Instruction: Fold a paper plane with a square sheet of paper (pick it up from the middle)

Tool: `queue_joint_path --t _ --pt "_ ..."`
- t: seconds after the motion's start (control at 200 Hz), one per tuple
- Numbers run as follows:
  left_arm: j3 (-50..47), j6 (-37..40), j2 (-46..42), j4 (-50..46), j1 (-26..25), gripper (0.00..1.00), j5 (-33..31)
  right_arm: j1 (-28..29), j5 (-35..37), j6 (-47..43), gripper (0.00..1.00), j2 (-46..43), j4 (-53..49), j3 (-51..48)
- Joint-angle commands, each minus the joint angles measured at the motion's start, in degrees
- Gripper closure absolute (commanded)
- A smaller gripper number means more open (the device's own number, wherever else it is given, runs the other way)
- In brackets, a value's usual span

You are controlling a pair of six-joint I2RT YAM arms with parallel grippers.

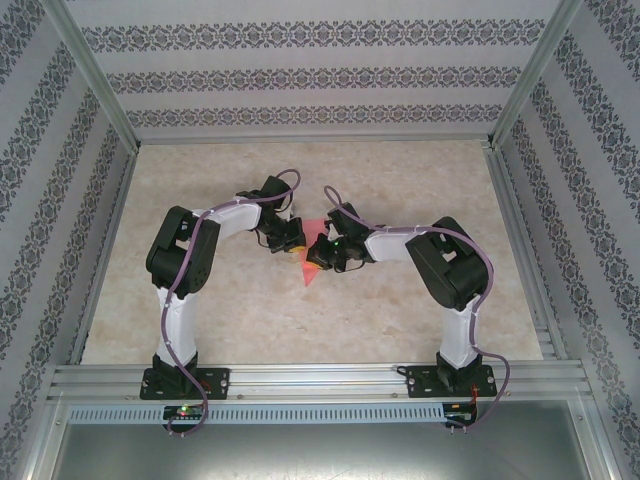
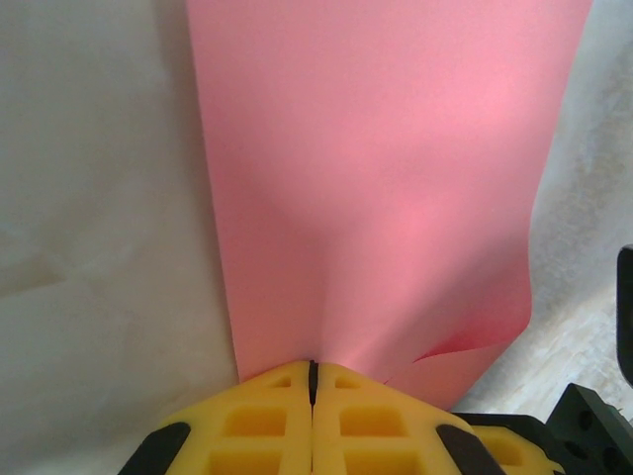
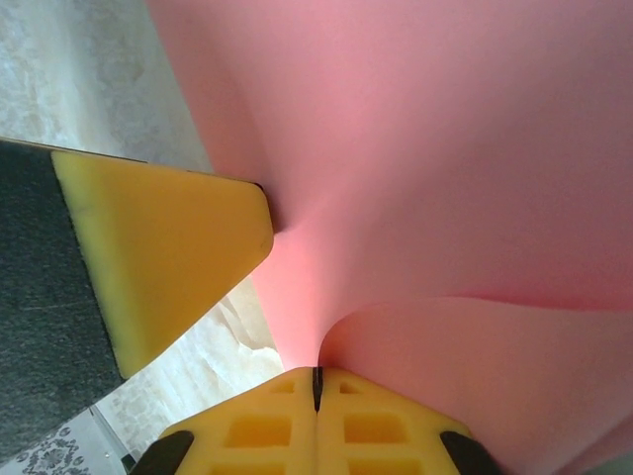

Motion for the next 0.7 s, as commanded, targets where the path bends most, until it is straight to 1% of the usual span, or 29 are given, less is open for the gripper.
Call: queue_joint_path --t 0.0,0.275,0.699 --pt "-0.7 1.4 1.7 -2.8 0.0 0.92 -0.9 0.4 0.9 -1.6 0.96 0.1 -2.2 1.2" --pt "-0.9 1.5 1.7 -2.7 -0.1 0.92 -0.9 0.2 0.3 -1.4 0.95 0.3 1.2 1.7" --pt "-1.1 1.5 1.6 -2.6 -0.2 0.92 -0.9 0.0 0.7 -1.5 0.96 1.6 0.6 1.7"
